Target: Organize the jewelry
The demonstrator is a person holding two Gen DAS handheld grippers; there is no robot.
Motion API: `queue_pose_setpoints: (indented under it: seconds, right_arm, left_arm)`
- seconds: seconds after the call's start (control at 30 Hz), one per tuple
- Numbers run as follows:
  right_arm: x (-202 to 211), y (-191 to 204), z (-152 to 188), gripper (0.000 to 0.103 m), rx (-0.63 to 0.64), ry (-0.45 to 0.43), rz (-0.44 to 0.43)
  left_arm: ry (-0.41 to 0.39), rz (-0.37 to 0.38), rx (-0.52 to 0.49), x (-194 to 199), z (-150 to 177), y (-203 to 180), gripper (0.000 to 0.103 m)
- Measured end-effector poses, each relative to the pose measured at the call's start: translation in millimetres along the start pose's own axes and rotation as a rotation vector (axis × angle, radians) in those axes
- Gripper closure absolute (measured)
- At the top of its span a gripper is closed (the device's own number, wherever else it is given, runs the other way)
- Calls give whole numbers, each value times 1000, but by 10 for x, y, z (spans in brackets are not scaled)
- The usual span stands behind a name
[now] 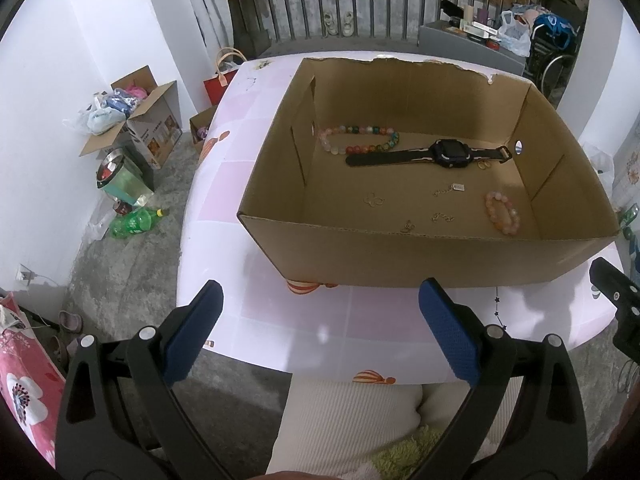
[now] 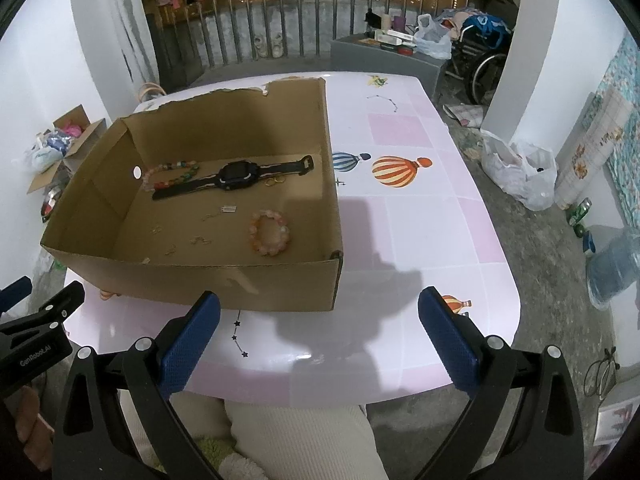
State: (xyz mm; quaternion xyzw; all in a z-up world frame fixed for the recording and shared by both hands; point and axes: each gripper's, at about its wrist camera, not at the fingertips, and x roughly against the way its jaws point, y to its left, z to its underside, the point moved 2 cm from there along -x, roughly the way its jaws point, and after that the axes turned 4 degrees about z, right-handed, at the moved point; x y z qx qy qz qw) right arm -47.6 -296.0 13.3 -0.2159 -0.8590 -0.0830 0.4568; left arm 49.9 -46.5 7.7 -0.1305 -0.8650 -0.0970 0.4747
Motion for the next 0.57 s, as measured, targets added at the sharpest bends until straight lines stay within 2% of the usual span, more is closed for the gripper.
queue_pose_setpoints:
  seconds: [0.57]
  right_arm:
    - [13, 19, 0, 7, 0, 0, 0]
  left_arm:
    - [0, 0, -1, 2, 3, 4, 8]
